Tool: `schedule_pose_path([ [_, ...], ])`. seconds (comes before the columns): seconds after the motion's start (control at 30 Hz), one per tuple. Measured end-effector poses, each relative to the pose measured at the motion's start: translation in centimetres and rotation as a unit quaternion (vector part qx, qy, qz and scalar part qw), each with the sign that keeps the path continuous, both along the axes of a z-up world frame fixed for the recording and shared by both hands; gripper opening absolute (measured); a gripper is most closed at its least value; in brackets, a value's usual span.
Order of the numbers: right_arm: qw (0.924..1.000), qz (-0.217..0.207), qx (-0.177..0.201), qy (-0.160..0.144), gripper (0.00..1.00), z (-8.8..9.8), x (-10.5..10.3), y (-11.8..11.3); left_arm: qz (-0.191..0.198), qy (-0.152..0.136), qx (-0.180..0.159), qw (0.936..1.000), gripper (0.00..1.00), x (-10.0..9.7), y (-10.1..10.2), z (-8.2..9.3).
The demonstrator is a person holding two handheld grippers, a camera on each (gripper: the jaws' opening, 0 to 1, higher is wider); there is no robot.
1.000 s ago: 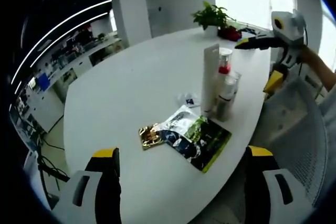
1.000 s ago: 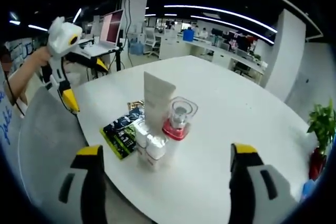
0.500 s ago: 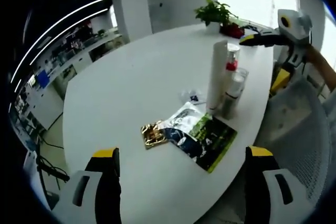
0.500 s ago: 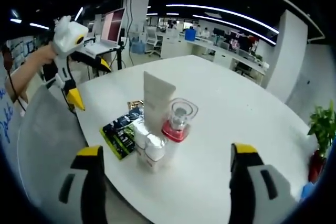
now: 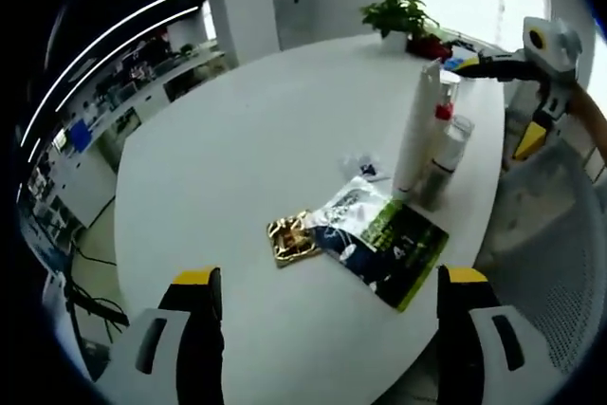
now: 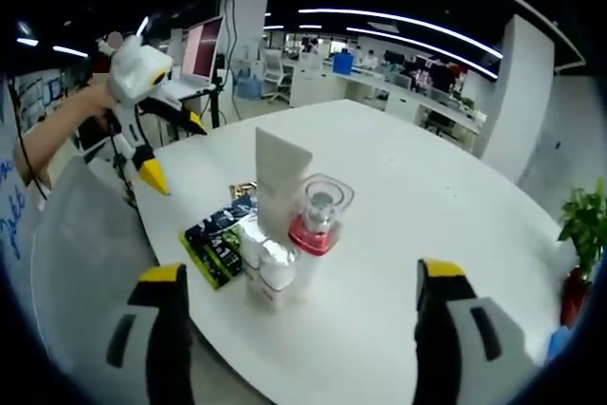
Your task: Arrange the skincare products in the storage area until every visible bottle or jar stands upright without overlapping.
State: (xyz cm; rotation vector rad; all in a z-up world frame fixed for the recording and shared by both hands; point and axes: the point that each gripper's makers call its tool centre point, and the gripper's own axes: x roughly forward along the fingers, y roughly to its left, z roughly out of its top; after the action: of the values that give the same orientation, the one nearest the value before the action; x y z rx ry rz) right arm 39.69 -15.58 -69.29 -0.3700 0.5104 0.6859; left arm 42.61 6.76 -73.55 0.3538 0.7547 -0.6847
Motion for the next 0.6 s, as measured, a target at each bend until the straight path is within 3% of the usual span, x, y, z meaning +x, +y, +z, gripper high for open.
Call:
schedule_pose_path([
  [0.07, 1.0000, -0.001, 0.004, -0.002, 1.00, 0.2, 0.1, 0.0, 0.003, 0.005, -0.004, 1.0000, 0.81, 0.1, -0.1, 0.0],
  [0.33, 1.0000, 0.000, 0.005, -0.001, 1.00, 0.2, 0.3, 0.1, -0.001, 0.010, -0.001, 1.0000, 0.72, 1.2, -0.5, -0.7],
  [0.6, 1.0000, -0.005, 0.003, -0.001, 1.00, 0.1, 0.5, -0.2, -0.014, 0.029, -0.010, 0.9994, 0.48, 1.8, -1.3, -1.5],
])
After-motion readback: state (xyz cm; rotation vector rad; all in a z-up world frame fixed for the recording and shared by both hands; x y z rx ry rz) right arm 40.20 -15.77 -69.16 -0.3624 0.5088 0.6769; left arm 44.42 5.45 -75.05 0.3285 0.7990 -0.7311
